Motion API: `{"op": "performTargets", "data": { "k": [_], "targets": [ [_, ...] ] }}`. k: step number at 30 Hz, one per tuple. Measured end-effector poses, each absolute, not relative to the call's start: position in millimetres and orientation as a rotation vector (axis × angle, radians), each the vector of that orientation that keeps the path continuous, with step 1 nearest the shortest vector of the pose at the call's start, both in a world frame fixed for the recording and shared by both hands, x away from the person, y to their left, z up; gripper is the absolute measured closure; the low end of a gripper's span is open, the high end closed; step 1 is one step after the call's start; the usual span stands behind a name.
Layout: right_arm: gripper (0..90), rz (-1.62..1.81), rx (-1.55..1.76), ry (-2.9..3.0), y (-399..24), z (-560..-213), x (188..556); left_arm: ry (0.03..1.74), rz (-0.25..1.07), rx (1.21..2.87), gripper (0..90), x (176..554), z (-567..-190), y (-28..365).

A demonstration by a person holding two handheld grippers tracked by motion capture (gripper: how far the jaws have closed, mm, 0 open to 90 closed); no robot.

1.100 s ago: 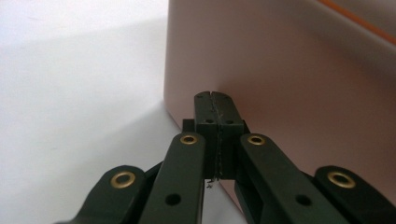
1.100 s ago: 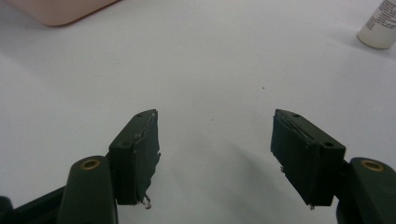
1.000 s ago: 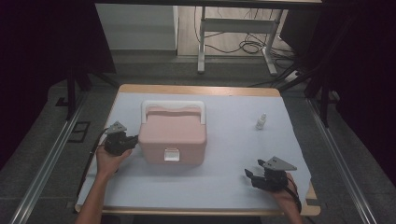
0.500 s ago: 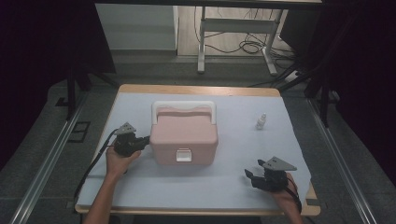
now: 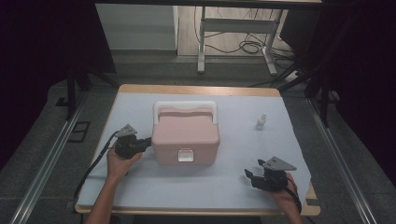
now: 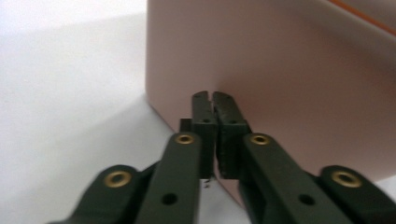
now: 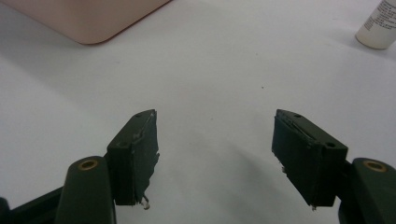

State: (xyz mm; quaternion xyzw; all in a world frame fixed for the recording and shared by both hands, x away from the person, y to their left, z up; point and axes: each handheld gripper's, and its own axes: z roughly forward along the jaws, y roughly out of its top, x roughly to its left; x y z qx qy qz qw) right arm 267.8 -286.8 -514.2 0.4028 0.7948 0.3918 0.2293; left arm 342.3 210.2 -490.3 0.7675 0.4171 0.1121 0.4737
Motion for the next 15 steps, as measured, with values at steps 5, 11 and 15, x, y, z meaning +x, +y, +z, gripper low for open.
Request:
{"op": "performTargets", "data": {
  "k": [5,11,15],
  "targets": [
    [31.9,1.086,1.116,2.176,-288.9,-512.9,267.6,1.029,0.333,1.868,75.2,334.8,-482.7,223.7],
    [31.9,1.073,1.146,2.168,-289.9,-513.3,268.6,1.022,0.364,1.868,62.5,317.7,-478.6,235.1],
    [31.9,1.077,1.143,2.162,-290.4,-512.8,268.4,1.032,0.351,1.827,59.3,307.4,-482.7,243.7]
  ]
}}
